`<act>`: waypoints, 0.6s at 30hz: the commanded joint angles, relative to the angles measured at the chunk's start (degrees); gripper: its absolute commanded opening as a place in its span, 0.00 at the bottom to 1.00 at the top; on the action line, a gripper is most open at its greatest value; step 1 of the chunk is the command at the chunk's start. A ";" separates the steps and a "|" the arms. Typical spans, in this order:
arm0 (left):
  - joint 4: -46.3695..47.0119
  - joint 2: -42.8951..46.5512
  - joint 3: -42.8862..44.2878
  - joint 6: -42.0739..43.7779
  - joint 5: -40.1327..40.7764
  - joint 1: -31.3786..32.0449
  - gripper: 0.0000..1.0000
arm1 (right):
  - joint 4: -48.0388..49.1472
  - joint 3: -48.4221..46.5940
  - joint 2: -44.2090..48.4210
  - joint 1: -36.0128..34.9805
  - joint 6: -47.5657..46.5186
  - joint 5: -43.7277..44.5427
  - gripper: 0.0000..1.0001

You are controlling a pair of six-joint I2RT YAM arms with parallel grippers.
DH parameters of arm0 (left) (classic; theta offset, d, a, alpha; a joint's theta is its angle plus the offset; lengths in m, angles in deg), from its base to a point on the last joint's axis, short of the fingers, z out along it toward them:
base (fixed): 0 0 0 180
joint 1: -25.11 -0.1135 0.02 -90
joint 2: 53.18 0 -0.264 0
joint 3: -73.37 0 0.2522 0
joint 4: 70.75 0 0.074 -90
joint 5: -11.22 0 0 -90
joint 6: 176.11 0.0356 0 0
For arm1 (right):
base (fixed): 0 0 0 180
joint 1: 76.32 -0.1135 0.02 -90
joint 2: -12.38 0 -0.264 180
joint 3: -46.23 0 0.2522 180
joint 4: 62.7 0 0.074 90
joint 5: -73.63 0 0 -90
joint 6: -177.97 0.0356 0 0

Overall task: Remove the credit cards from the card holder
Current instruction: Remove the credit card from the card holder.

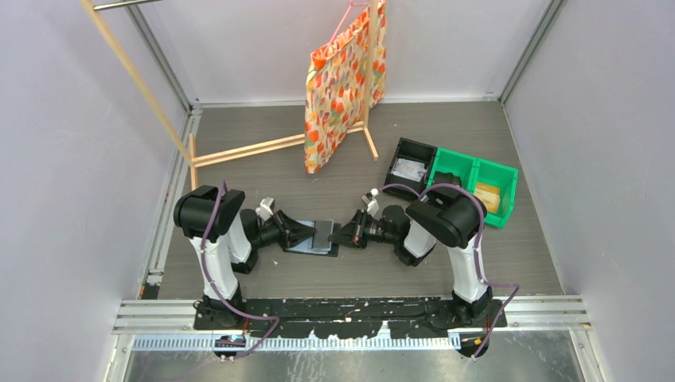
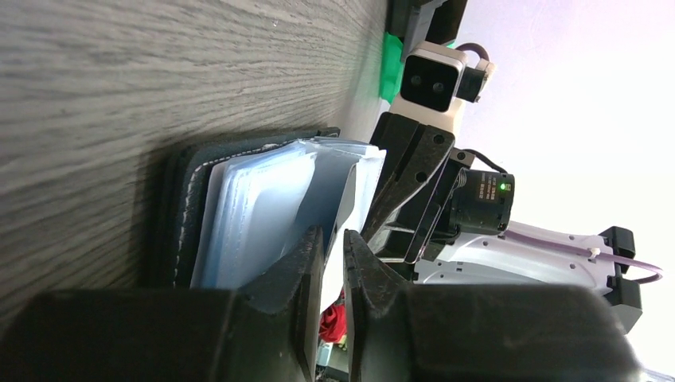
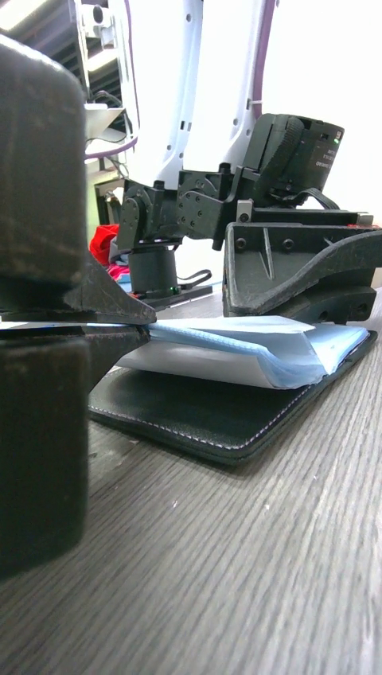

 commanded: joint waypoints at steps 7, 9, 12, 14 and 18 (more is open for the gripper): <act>0.66 0.66 -0.36 -0.90 -0.12 -0.89 0.10 | 2.85 -0.54 -0.62 0.08 -0.74 -1.23 0.01; 0.66 0.79 -0.36 -0.88 -0.14 -0.89 0.07 | 2.87 -0.63 -0.76 0.11 -0.70 -1.17 0.01; 0.62 1.08 -0.45 -1.05 -0.05 -0.89 0.01 | 2.87 -0.74 -1.02 0.05 -0.49 -1.30 0.01; 0.66 1.17 -0.45 -1.10 0.03 -0.89 0.01 | 2.87 -0.74 -0.95 0.06 -0.54 -1.32 0.01; 0.65 1.26 -0.69 -1.07 0.21 -0.97 0.01 | 2.86 -0.53 -0.83 0.17 -0.54 -1.28 0.01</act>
